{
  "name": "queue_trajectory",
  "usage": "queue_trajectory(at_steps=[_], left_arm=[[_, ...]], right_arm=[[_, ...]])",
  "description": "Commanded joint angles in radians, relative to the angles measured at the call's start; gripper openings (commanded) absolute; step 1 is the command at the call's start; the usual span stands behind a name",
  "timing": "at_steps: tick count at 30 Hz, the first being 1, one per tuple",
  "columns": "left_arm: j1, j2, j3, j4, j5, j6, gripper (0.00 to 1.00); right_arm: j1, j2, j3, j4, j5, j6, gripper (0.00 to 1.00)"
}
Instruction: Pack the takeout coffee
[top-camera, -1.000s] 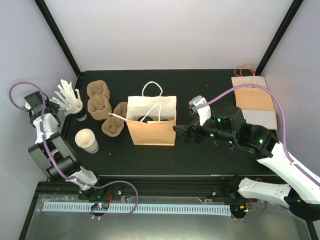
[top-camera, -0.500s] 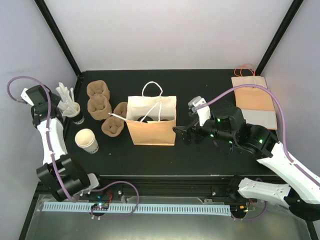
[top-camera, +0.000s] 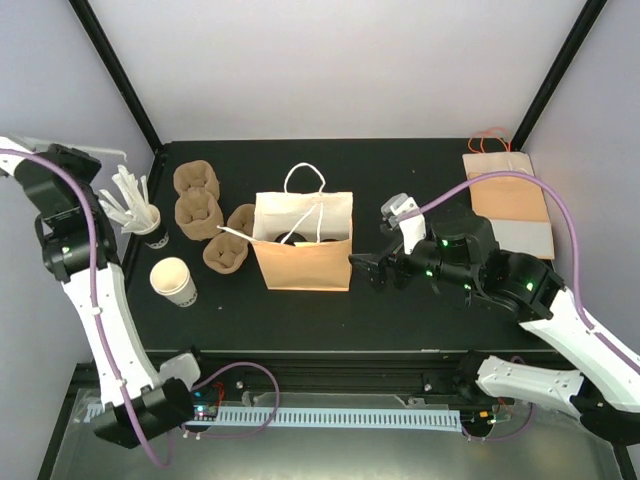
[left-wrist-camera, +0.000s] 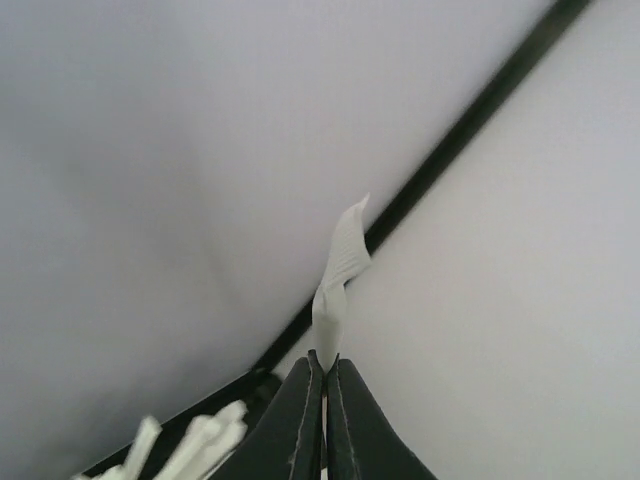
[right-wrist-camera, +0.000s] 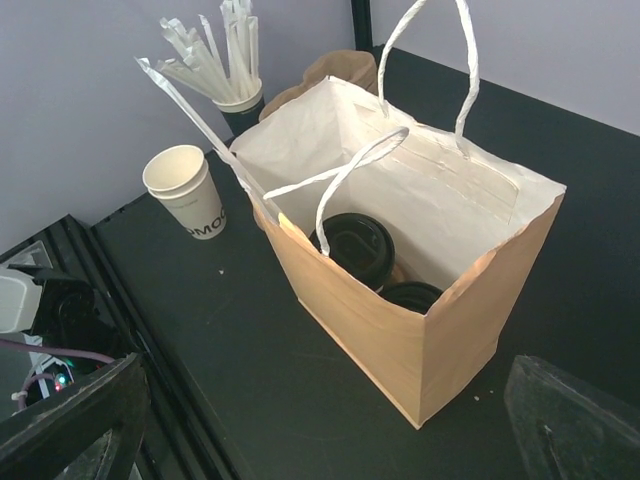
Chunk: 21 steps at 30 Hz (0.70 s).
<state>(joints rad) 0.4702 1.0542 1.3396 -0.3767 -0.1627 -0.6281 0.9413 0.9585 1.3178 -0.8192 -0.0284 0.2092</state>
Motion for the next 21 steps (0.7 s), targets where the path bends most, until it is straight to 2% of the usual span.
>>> queue_trajectory(at_steps=[1, 5, 8, 15, 19, 21], left_arm=[[-0.018, -0.067, 0.113, -0.097, 0.242, -0.034, 0.03], [-0.08, -0.136, 0.101, -0.118, 0.59, -0.139, 0.02], [-0.181, -0.227, 0.041, -0.101, 0.707, -0.177, 0.02], [-0.376, -0.393, -0.145, -0.091, 0.793, -0.238, 0.02], [-0.484, -0.412, -0.163, -0.184, 0.725, -0.138, 0.02], [-0.515, -0.426, -0.189, -0.181, 0.672, -0.093, 0.01]], right_arm=[[0.002, -0.02, 0.008, -0.018, 0.044, -0.015, 1.0], [0.0, 0.004, 0.031, -0.071, 0.213, 0.008, 1.0], [-0.034, 0.011, 0.041, -0.094, 0.3, 0.022, 1.0], [-0.203, -0.021, 0.033, -0.058, 0.214, 0.043, 1.0], [-0.227, -0.032, 0.033, -0.058, 0.189, 0.047, 1.0], [-0.227, -0.046, 0.029, -0.056, 0.186, 0.052, 1.0]])
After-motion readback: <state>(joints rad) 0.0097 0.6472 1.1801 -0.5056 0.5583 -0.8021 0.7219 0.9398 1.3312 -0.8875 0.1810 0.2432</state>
